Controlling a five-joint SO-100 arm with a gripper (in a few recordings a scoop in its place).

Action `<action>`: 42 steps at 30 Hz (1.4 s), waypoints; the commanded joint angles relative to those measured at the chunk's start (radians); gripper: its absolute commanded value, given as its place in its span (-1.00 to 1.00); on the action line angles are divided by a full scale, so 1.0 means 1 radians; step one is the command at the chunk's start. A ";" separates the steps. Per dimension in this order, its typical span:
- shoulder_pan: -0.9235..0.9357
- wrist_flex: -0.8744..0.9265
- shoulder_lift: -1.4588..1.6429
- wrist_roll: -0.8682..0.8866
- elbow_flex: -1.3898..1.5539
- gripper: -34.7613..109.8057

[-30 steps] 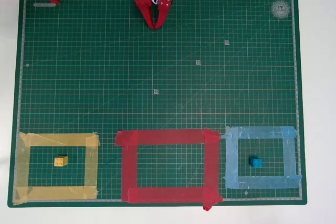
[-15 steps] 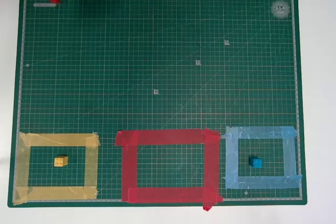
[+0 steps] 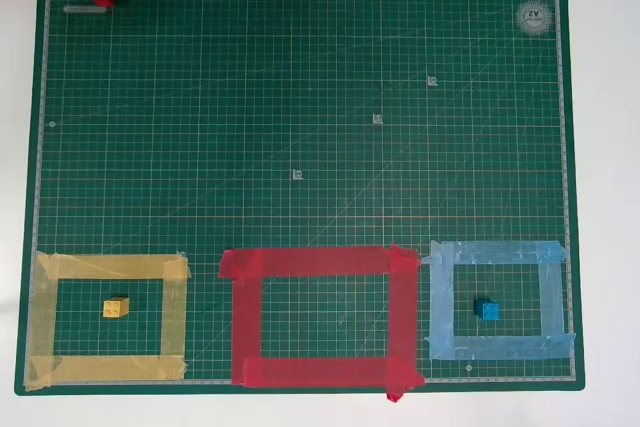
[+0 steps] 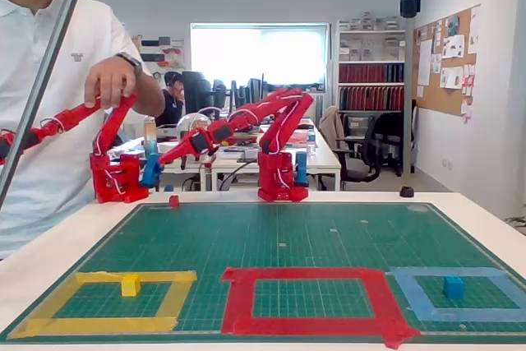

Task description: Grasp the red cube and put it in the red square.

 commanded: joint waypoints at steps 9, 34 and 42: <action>0.067 -0.494 -0.318 -0.021 -0.117 -0.54; 0.207 -1.269 -0.480 -0.066 0.446 -0.53; 0.256 -1.273 -0.543 -0.069 0.448 -0.53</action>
